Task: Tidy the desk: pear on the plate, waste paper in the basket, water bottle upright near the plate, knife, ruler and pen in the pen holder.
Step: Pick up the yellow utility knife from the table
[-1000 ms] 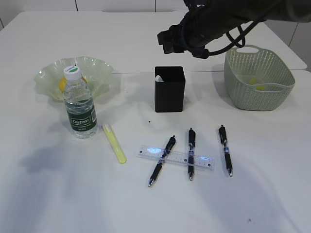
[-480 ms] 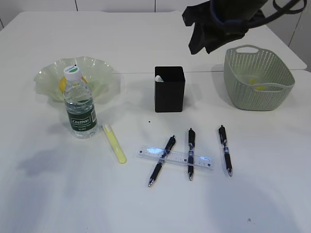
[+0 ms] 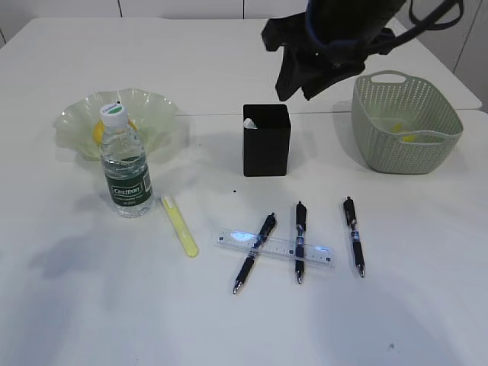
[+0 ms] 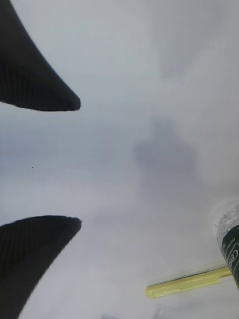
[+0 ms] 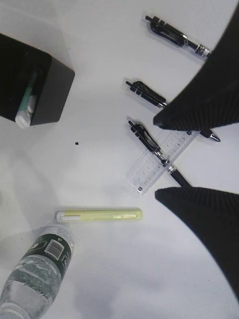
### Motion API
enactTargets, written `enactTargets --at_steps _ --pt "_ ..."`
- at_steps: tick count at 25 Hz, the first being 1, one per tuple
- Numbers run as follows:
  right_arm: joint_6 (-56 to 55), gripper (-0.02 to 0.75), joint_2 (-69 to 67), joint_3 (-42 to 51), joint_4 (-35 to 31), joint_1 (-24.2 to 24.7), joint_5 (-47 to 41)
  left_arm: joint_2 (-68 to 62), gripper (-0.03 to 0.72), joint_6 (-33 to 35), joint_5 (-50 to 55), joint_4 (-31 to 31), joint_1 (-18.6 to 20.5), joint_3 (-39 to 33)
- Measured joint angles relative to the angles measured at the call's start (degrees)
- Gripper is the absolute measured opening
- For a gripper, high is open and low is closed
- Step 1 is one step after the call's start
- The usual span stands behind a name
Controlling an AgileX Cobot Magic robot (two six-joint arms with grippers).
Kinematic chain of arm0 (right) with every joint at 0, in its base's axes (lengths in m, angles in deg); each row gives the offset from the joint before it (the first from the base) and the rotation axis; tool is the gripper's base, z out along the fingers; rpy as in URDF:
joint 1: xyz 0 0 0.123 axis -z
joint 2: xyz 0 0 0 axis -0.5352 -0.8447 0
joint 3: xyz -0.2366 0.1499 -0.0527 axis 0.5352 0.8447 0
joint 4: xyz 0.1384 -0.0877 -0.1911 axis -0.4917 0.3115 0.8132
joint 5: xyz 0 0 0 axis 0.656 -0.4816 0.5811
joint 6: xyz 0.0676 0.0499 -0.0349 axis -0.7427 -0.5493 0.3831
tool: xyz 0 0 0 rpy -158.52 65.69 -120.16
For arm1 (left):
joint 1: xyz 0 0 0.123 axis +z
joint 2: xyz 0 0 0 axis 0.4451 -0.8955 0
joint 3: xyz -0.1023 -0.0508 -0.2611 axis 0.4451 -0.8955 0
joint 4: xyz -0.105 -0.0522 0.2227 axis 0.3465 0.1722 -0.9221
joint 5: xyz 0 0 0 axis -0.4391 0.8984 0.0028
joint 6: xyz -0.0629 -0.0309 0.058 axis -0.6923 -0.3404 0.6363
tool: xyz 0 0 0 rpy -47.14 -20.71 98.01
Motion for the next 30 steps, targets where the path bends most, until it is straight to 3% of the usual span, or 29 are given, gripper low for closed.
enactTargets --at_steps 9,21,30 --pt "-4.38 0.285 -8.26 -7.95 4.16 -7.38 -2.83 0.0 0.466 0.0 0.0 0.13 0.0 0.0" --pt "-8.62 0.285 -22.02 -19.7 5.24 -10.83 -6.41 0.0 0.466 0.0 -1.76 0.13 0.0 0.0" --pt "-11.36 0.285 -27.69 -21.36 3.93 -11.44 -6.41 0.0 0.466 0.0 -1.88 0.13 0.0 0.0"
